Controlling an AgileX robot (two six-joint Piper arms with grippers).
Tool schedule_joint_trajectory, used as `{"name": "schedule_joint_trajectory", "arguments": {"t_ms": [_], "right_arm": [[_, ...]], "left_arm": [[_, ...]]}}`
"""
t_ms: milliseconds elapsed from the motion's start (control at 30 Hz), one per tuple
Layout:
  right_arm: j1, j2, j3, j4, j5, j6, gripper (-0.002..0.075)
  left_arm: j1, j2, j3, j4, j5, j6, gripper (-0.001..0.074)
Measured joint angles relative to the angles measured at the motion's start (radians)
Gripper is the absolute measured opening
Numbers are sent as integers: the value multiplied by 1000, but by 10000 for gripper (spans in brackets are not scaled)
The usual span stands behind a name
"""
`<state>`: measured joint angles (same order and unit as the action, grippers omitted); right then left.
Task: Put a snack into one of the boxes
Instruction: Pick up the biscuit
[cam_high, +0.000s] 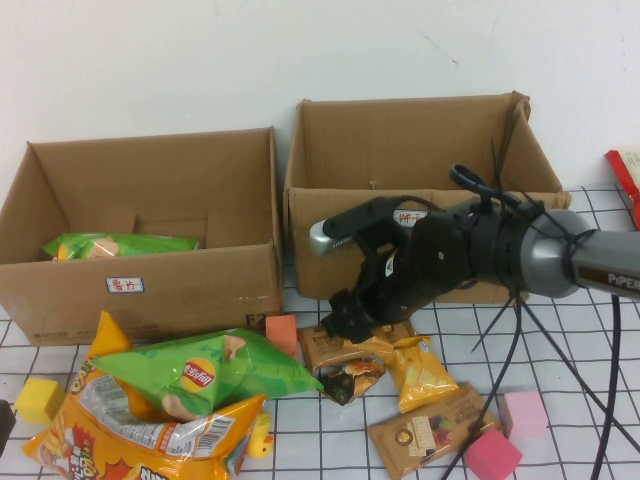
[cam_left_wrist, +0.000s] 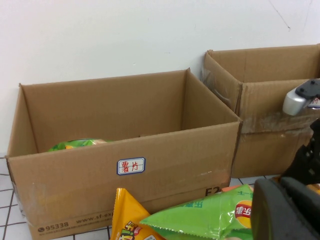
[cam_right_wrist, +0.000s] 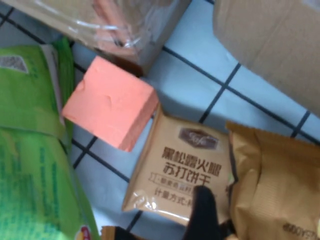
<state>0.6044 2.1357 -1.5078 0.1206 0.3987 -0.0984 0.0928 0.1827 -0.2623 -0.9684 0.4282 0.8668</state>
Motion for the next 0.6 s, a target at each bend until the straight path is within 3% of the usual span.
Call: {"name": "schedule_joint_trajectory", "arguments": {"t_ms": [300, 367, 467, 600], "right_arm": [[0, 30, 0, 11, 53, 0, 469], [0, 30, 0, 11, 73, 0, 384], [0, 30, 0, 18, 106, 0, 173], [0, -6, 0, 33, 149, -11, 146]], "left_arm": [[0, 0, 0, 0, -2, 2, -1], [0, 0, 0, 0, -2, 2, -1], [0, 0, 0, 0, -2, 2, -1], [0, 0, 0, 0, -2, 2, -1]]}}
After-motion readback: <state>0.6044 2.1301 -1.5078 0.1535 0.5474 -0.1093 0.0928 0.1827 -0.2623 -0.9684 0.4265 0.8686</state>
